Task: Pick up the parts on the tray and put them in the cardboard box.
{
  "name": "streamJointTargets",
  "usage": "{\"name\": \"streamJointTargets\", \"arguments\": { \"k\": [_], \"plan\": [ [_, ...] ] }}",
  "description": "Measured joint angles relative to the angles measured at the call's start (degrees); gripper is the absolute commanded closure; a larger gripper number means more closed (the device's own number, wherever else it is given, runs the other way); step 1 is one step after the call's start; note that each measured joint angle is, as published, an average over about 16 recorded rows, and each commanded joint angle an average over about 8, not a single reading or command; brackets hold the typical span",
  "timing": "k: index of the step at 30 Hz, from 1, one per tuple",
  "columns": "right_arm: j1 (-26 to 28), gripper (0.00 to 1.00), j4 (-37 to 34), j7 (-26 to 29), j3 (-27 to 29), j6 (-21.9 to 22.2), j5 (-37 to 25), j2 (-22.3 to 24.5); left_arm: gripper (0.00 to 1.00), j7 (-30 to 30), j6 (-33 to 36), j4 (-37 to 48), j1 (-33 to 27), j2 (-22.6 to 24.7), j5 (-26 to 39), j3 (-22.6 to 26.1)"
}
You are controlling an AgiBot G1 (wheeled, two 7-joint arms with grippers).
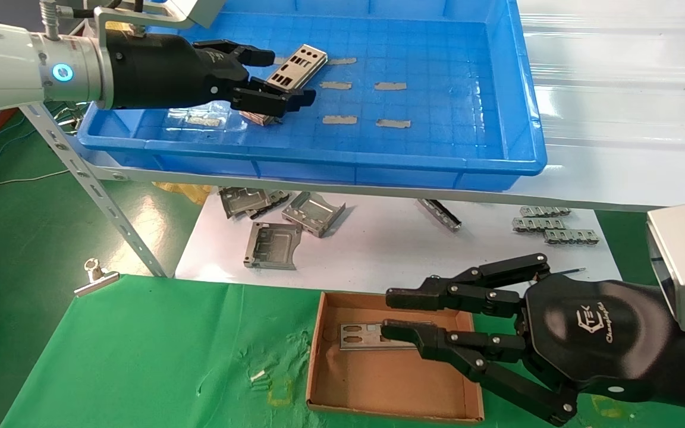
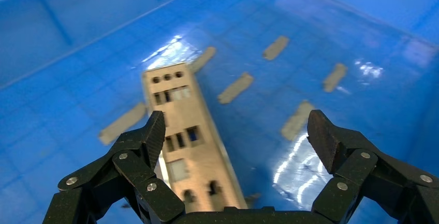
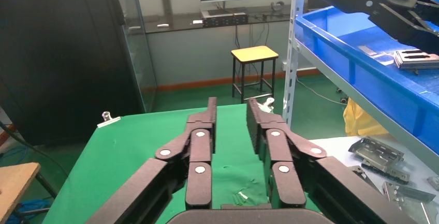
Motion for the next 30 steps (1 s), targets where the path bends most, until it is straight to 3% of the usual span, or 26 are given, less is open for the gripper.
{"name": "streamJointTargets", "arguments": {
  "k": [8,10,12,17,19,21,30],
  "plan": [
    [0.0,0.0,0.0,0.0,0.0,0.0,0.0,0.0,0.0,1.3,-3.4,3.0,-0.8,1.8,0.8,0.4],
    [0.0,0.0,0.0,0.0,0.0,0.0,0.0,0.0,0.05,1.4,-4.2,3.5,-1.0,2.2,1.0,0.6],
    [0.0,0.0,0.0,0.0,0.0,0.0,0.0,0.0,0.2,1.5,-5.0,4.0,-1.1,2.6,1.2,0.7],
    [0.0,0.0,0.0,0.0,0.0,0.0,0.0,0.0,0.8,1.1,-7.3,5.0,-1.4,3.6,1.5,0.9],
    [0.0,0.0,0.0,0.0,0.0,0.0,0.0,0.0,0.96,0.8,-8.3,5.3,-1.4,4.0,1.5,0.9],
    [0.0,0.0,0.0,0.0,0.0,0.0,0.0,0.0,1.0,0.5,-9.2,5.5,-1.4,4.3,1.4,0.9],
    [0.0,0.0,0.0,0.0,0.0,0.0,0.0,0.0,1.0,-1.3,-13.7,5.8,-1.0,5.4,0.7,0.4]
  ]
}}
